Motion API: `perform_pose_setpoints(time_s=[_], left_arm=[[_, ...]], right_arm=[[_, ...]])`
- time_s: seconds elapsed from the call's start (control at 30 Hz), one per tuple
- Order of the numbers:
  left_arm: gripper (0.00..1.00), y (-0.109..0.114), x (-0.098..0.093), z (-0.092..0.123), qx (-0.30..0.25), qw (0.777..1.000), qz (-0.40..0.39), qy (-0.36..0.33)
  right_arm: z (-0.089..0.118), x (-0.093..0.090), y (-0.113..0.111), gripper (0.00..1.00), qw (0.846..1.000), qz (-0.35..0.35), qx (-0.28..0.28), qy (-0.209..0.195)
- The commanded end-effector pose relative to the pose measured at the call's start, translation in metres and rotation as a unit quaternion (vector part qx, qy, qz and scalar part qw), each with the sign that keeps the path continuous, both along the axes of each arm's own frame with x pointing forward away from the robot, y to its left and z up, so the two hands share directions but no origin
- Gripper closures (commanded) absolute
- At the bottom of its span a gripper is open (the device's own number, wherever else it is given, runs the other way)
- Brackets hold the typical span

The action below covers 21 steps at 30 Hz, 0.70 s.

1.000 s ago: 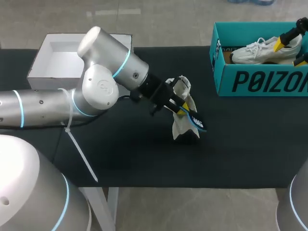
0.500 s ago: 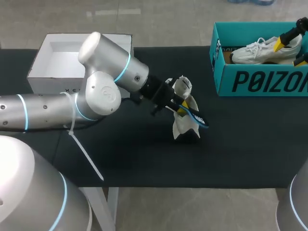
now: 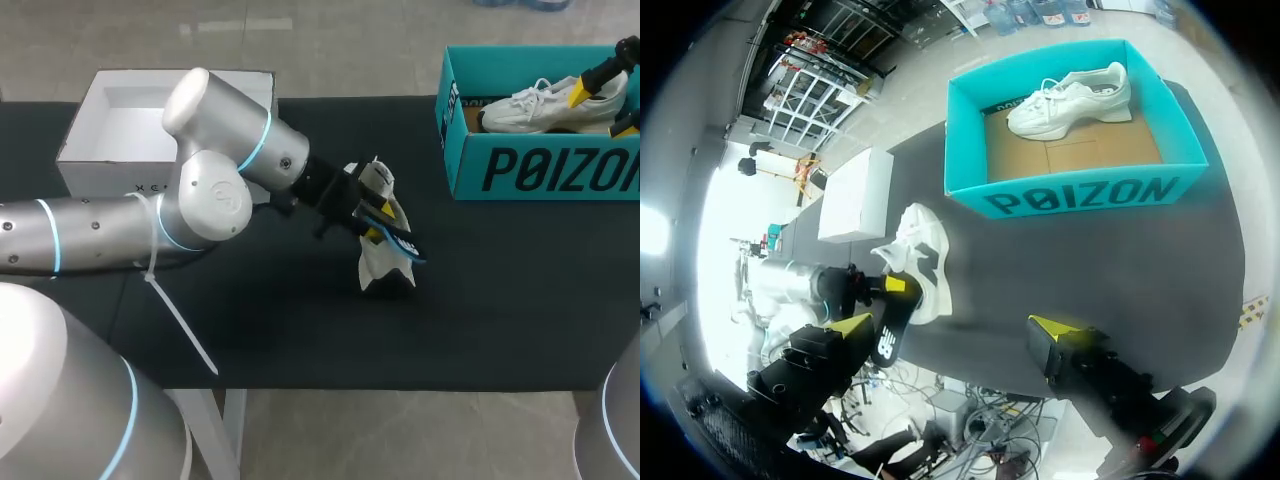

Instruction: Take the shoe out of the shoebox, open the shoe tongue, remove and reinsert the insole, then place the shoe into the shoebox

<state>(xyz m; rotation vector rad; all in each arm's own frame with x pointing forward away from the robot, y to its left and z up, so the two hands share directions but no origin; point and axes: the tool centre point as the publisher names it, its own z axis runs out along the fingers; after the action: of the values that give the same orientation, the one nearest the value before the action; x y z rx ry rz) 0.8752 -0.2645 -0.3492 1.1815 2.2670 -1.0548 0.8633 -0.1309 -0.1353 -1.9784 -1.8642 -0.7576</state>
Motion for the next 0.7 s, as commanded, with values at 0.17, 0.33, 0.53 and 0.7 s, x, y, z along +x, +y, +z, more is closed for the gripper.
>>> perform_pose_setpoints(time_s=[0.17,0.33,0.53,0.7], left_arm=[[0.51,0.007,-0.014,0.020,-0.019,1.000,-0.014,-0.010],[1.00,0.006,-0.023,0.025,-0.024,0.999,-0.025,-0.012],[1.00,0.001,-0.024,0.019,-0.013,0.999,-0.033,-0.023],[1.00,-0.001,-0.010,0.012,-0.002,0.999,-0.016,-0.035]], right_arm=[[0.000,0.001,0.000,0.00,1.000,0.000,-0.001,0.001],[0.000,0.001,0.000,0.00,1.000,0.000,-0.001,0.001],[0.000,0.001,0.000,0.00,1.000,0.000,-0.001,0.001],[0.000,0.001,0.000,0.00,1.000,0.000,-0.001,0.001]])
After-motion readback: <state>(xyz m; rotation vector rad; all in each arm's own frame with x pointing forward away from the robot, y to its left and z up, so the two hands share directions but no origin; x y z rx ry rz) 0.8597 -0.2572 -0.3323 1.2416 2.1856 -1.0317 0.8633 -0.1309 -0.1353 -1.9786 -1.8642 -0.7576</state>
